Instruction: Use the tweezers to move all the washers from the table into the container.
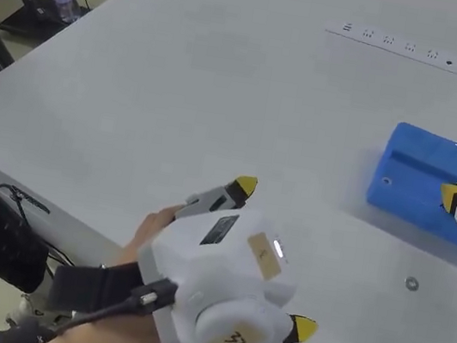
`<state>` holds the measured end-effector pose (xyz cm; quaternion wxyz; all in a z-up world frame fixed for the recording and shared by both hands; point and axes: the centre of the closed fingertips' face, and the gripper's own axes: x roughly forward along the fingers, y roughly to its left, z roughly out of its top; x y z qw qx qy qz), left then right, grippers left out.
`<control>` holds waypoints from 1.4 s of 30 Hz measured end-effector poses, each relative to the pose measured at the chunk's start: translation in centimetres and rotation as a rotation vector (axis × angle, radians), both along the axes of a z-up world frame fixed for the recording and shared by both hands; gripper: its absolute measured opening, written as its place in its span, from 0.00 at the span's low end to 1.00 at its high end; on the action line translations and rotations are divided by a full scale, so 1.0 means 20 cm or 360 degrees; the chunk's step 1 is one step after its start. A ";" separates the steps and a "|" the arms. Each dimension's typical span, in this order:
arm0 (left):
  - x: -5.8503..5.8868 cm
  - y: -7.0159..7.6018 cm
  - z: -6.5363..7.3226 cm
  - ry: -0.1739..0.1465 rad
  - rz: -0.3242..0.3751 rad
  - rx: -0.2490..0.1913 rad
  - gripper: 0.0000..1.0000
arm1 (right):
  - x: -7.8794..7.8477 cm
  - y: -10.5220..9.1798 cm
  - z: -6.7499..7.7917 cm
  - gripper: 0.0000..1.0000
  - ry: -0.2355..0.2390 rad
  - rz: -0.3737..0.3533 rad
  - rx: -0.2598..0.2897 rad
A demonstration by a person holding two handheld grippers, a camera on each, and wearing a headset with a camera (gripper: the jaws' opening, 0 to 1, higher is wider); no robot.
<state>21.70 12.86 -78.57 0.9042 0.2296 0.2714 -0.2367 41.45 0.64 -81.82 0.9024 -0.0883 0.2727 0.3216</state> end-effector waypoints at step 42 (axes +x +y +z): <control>0.00 0.00 0.01 -0.0014 0.0002 0.0009 0.95 | -0.48 -0.04 0.15 0.04 0.0076 0.0088 0.0189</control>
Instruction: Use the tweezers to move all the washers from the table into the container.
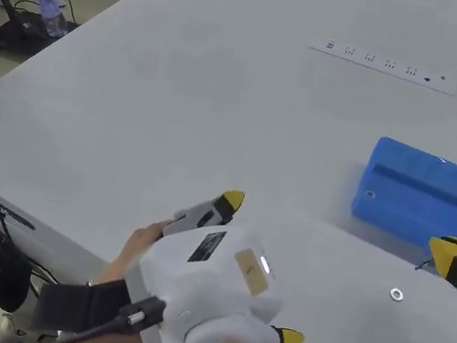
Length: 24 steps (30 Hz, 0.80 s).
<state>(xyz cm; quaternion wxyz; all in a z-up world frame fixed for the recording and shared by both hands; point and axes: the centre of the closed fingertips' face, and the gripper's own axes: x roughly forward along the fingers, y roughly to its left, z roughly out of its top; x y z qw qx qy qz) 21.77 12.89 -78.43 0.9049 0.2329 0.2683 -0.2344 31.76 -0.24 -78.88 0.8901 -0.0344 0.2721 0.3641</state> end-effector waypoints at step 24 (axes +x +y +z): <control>0.00 0.01 -0.01 0.0005 0.0015 0.0008 0.95 | -0.05 0.05 -0.14 0.04 0.0036 0.0081 -0.0125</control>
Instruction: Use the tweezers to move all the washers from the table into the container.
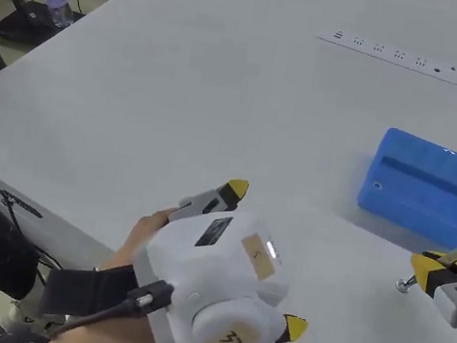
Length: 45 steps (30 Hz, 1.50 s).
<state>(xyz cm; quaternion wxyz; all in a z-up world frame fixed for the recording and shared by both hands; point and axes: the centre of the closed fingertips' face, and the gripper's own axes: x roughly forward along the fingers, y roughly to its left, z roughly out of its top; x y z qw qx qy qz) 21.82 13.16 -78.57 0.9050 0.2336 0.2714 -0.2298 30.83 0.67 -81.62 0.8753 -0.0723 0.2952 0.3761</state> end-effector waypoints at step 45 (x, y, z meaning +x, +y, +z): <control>-0.01 -0.01 -0.02 0.0031 -0.0016 0.0033 0.94 | 0.37 -0.06 0.37 0.03 -0.0265 -0.0072 0.0042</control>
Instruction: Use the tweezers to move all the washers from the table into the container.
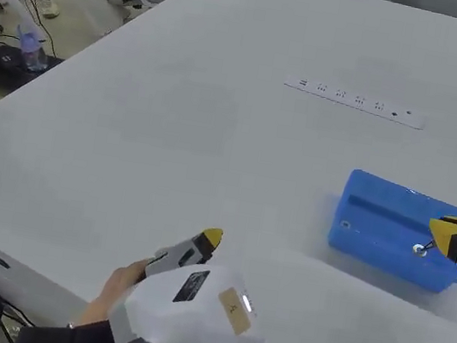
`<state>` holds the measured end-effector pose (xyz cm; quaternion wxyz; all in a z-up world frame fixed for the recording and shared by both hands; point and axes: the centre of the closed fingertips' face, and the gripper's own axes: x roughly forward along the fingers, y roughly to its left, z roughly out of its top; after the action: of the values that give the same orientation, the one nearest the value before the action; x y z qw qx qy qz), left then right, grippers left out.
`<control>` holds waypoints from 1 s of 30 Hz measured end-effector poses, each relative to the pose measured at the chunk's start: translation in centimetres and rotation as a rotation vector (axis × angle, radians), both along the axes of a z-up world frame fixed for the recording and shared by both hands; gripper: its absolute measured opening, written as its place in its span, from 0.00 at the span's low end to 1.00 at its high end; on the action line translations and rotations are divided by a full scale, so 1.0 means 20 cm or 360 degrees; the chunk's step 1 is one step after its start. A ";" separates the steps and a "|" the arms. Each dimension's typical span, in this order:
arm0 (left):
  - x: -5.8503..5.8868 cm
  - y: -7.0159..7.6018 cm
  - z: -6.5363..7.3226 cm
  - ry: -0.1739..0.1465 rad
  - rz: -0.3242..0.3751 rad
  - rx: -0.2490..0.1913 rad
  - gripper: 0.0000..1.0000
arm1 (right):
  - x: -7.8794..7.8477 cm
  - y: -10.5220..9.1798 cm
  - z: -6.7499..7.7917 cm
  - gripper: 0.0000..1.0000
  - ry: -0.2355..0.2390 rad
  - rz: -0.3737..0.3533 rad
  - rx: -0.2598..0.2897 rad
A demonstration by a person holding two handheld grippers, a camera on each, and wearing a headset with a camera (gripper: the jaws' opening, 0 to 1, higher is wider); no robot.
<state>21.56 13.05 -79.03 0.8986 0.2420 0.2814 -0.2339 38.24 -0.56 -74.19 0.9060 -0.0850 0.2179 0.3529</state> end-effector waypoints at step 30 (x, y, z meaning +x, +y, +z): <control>0.00 0.01 -0.04 0.0048 -0.0008 0.0082 0.94 | 0.16 -0.05 -0.37 0.03 0.0149 -0.0123 -0.0033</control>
<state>21.46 13.32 -79.86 0.8871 0.2623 0.3004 -0.2324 41.38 -1.62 -81.69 0.9068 -0.0694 0.2669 0.3189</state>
